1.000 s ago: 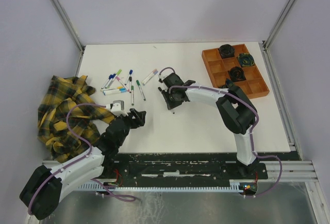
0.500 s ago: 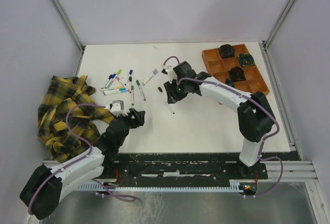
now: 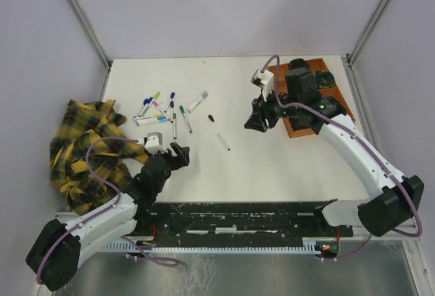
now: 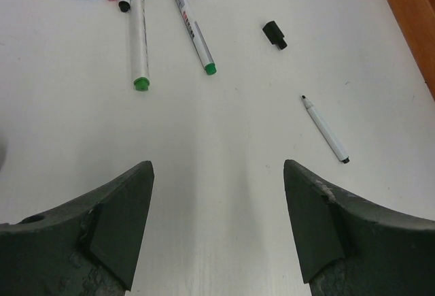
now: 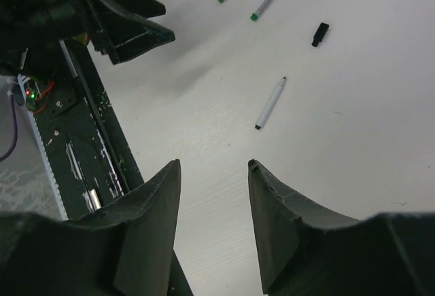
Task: Open the pen caps
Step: Pick up the pen from the center of the board.
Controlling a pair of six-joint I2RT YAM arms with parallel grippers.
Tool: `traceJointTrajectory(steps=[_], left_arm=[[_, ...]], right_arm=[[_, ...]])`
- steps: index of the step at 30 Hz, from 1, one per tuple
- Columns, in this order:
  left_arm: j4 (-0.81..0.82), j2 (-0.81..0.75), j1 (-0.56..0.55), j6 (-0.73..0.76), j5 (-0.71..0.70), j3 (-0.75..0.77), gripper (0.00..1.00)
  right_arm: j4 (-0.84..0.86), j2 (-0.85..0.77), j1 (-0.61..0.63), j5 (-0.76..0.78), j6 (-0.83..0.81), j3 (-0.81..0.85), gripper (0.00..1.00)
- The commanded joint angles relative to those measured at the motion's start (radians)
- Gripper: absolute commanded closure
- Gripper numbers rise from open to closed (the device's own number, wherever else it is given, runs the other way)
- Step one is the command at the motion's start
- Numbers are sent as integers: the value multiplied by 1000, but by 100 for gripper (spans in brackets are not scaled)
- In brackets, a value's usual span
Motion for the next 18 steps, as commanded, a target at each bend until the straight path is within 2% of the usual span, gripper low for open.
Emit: traceJointTrajectory(steps=[1, 3, 9, 14, 18], left_arm=[[-2, 12, 3, -47, -16, 62, 17], [-10, 30, 4, -47, -1, 83, 17], [-38, 113, 3, -51, 41, 173, 18], [-57, 238, 4, -33, 76, 270, 18], [-89, 349, 3, 12, 44, 359, 18]], right_arm=[[-129, -100, 5, -40, -123, -37, 48], [-138, -147, 4, -27, -136, -73, 47], [-5, -302, -57, -26, -130, -234, 38], [-11, -308, -88, -63, -129, -241, 38], [-5, -319, -106, -73, -127, -251, 38]])
